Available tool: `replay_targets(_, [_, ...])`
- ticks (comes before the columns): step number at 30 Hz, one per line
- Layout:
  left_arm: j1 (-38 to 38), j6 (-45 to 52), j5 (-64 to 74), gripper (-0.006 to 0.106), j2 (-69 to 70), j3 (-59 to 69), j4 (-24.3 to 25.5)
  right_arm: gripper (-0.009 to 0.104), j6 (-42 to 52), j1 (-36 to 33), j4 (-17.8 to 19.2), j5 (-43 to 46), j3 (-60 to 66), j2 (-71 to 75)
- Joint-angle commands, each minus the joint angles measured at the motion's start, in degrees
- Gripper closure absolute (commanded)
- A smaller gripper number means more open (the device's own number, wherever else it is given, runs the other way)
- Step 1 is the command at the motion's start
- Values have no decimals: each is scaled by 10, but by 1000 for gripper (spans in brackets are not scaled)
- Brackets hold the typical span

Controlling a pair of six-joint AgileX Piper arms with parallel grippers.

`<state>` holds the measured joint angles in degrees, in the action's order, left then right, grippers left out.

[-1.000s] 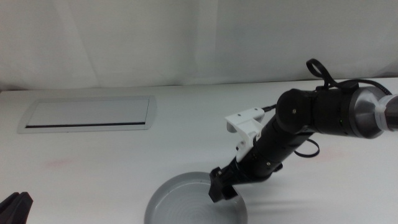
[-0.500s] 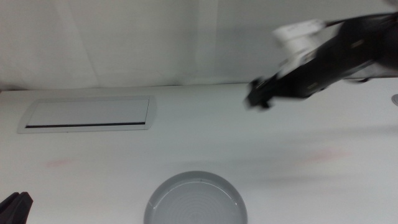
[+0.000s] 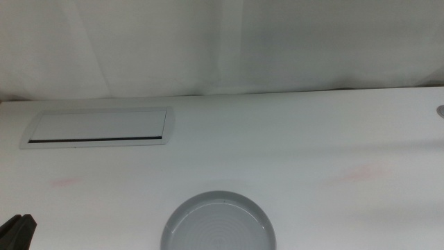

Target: Stack the three bowls on top of each other.

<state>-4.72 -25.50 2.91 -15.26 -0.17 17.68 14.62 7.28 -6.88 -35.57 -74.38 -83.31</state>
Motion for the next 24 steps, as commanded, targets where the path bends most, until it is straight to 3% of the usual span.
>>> replay_targets(1, [1,1,-1,91,1,21,-2,56,18,14,-3,4,24,38])
replay_targets(2, [1,1,-1,91,1,21,-2,71,18,17,-12,15,35,53])
replay_targets(3, [1,1,-1,91,1,21,-2,98,19,18,-28,28,57,82])
replay_targets(15, [1,1,9,91,1,21,-2,97,105,15,-107,136,251,372])
replay_targets(20, [1,1,8,91,1,21,-2,97,105,-19,-119,144,334,546])
replay_targets(24, [1,1,8,91,1,21,-2,97,100,-51,-161,160,395,639])
